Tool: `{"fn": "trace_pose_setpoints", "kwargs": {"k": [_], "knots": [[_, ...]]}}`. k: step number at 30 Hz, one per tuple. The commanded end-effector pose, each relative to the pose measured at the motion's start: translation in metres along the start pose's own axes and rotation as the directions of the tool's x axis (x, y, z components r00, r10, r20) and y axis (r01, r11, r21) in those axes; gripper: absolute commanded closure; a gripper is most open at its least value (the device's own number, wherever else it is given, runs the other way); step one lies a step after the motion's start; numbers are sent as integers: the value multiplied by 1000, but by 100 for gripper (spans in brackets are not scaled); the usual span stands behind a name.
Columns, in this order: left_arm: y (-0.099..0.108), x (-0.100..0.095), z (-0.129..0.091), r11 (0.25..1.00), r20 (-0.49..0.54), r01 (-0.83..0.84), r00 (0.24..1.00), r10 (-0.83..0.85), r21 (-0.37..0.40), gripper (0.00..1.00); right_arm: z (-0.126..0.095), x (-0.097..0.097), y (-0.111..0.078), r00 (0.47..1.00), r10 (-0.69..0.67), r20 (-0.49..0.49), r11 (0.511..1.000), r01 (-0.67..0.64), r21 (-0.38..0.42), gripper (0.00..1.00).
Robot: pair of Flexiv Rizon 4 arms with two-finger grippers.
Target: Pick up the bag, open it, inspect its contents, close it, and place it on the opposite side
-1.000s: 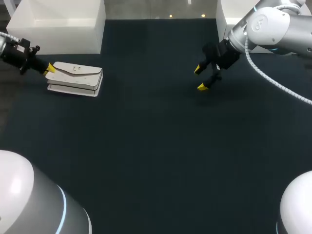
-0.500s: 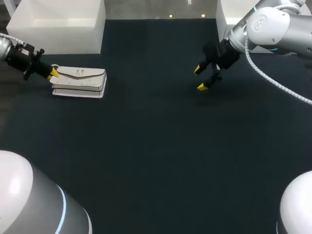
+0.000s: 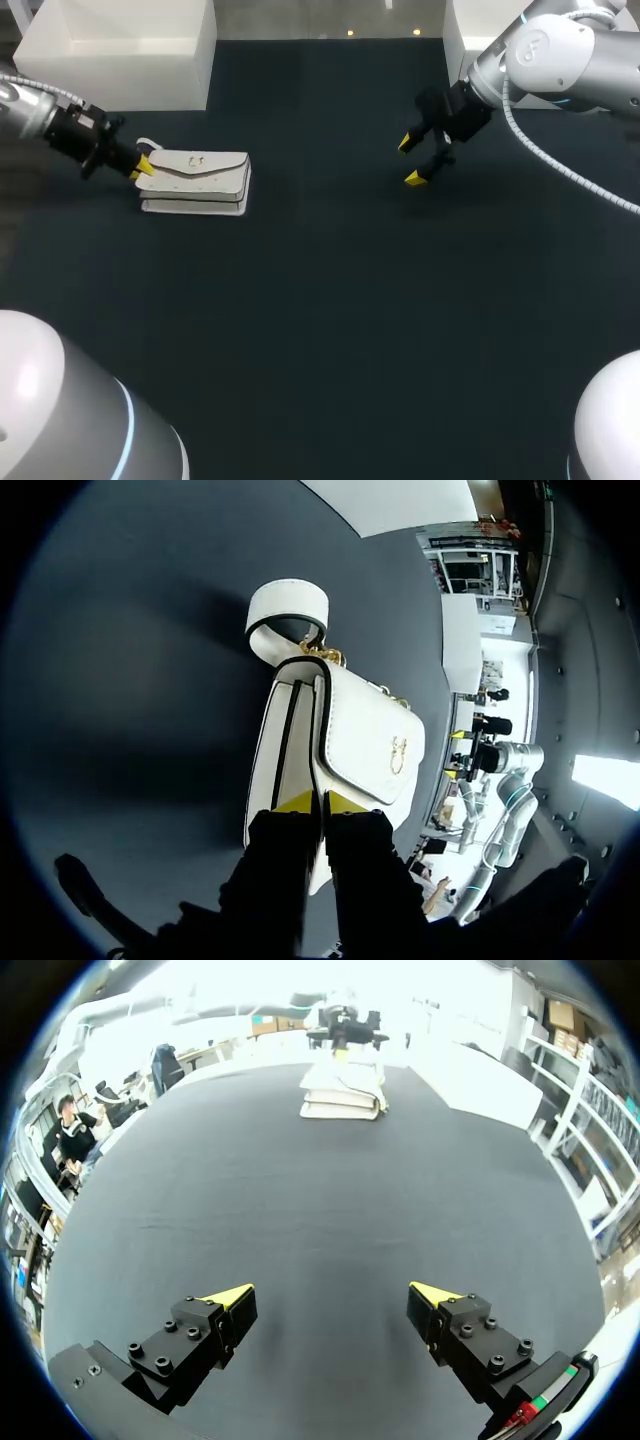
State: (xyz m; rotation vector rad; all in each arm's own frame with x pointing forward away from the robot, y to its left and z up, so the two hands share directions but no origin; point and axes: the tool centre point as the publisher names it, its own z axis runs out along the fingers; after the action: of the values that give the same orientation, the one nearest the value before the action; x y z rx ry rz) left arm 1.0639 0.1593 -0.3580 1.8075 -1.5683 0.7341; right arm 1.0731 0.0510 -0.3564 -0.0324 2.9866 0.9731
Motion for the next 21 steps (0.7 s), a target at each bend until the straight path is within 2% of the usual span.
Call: {"fn": "trace_pose_setpoints", "kwargs": {"k": [1,11,21], "knots": [[12,14,20,887,24,-6,1000,-6,461,100,0,-2,0,1000,0,-4,1000,0,-1,0],[19,34,49,825,-6,24,1000,-25,564,100,0,-2,0,1000,0,-4,1000,0,-1,0],[15,59,79,825,-21,24,1000,-15,565,100,0,-2,0,1000,0,-4,1000,0,-1,0]]}}
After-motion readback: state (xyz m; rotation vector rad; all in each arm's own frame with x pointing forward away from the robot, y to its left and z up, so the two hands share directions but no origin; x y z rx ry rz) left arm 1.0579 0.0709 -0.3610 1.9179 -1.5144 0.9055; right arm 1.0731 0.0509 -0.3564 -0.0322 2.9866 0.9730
